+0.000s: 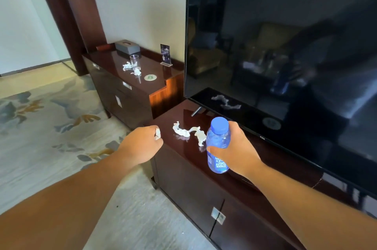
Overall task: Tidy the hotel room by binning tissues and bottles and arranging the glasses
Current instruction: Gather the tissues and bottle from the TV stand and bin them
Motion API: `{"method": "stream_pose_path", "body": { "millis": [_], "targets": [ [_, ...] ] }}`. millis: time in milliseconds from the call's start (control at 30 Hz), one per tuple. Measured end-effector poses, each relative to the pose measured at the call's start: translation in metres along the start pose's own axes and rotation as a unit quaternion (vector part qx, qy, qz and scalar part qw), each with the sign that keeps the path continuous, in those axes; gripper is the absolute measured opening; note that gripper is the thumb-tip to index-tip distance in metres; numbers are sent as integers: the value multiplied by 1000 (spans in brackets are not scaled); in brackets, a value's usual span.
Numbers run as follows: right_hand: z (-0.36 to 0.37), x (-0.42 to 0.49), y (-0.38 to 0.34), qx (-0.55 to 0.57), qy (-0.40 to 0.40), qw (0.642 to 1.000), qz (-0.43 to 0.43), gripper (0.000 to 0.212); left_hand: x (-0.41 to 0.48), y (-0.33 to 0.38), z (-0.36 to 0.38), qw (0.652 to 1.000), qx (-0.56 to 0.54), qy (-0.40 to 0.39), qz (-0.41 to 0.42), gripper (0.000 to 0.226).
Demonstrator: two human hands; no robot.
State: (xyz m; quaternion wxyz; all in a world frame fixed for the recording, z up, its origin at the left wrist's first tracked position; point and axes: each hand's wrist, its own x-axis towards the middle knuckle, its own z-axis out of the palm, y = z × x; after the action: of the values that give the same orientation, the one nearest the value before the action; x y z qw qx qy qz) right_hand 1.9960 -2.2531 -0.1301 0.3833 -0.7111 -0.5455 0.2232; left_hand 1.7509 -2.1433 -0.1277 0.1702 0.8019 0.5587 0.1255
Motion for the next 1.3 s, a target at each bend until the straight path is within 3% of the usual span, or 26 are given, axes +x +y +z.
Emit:
{"method": "stream_pose_path", "body": {
  "millis": [233,500,767,900,1133,1300],
  "targets": [
    [30,19,-19,-17,41,997,59,58,61,-48,-15,999,-12,-22,45,12],
    [29,73,11,-2,78,990,116,57,129,-45,21,987,12,-102,127,4],
    [47,128,23,5,84,984,156,57,209,-55,51,972,57,-182,137,37],
    [56,138,28,1,116,972,203,59,242,-61,86,954,63,-236,171,40],
    [77,142,20,-43,194,941,273,56,279,-59,138,928,79,-265,252,50],
    [88,142,18,-53,235,917,319,58,289,-62,164,909,112,-283,284,40]
  ]
}}
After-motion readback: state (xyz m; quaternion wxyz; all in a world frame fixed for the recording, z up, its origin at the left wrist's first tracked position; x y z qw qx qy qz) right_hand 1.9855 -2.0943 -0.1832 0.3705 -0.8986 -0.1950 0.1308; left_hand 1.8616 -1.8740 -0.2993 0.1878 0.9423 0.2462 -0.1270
